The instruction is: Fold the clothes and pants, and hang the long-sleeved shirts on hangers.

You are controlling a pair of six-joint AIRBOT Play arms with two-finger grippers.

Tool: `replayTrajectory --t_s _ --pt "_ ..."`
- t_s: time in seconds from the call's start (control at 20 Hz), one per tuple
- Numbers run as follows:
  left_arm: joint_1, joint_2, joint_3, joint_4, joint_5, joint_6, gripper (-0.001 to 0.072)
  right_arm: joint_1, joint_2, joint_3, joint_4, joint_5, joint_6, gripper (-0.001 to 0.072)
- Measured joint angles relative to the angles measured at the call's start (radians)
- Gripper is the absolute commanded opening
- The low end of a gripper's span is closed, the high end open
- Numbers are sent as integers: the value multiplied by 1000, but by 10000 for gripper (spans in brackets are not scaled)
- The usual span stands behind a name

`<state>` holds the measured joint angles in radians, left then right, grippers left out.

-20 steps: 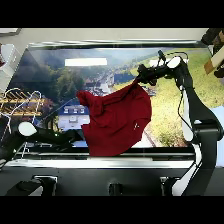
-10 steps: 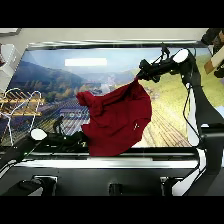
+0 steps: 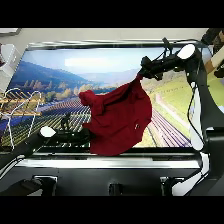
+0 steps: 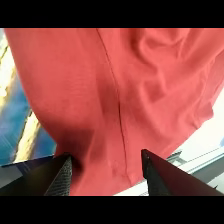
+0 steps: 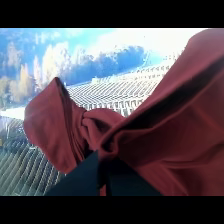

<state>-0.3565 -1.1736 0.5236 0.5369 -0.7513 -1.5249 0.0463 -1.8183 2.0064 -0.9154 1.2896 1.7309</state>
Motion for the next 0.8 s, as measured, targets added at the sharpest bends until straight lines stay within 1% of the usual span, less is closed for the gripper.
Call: replayTrajectory --t_s 0.05,0.1,0.15,0.35,0.5,0.6,0.7,0.8 --pt "-1 -16 2 -1 -11 2 303 0 8 0 -1 1 0 32" --pt "-3 -32 4 -3 -23 6 133 0 16 0 -6 1 0 32" --pt "-4 -43 6 -3 -34 14 20 0 24 0 -8 1 0 32" --pt "-5 -59 61 -8 -61 48 16 0 61 0 -16 6 0 31" --pt "22 -43 218 -8 -97 80 15 -15 119 0 -17 8 0 31" --pt "80 -27 402 7 -123 94 16 -53 185 1 -18 -17 8 31" --pt "168 -13 653 21 -157 102 16 -110 269 2 -7 -68 19 31" --pt "269 -5 950 32 -189 106 15 -179 371 2 30 -131 24 31"
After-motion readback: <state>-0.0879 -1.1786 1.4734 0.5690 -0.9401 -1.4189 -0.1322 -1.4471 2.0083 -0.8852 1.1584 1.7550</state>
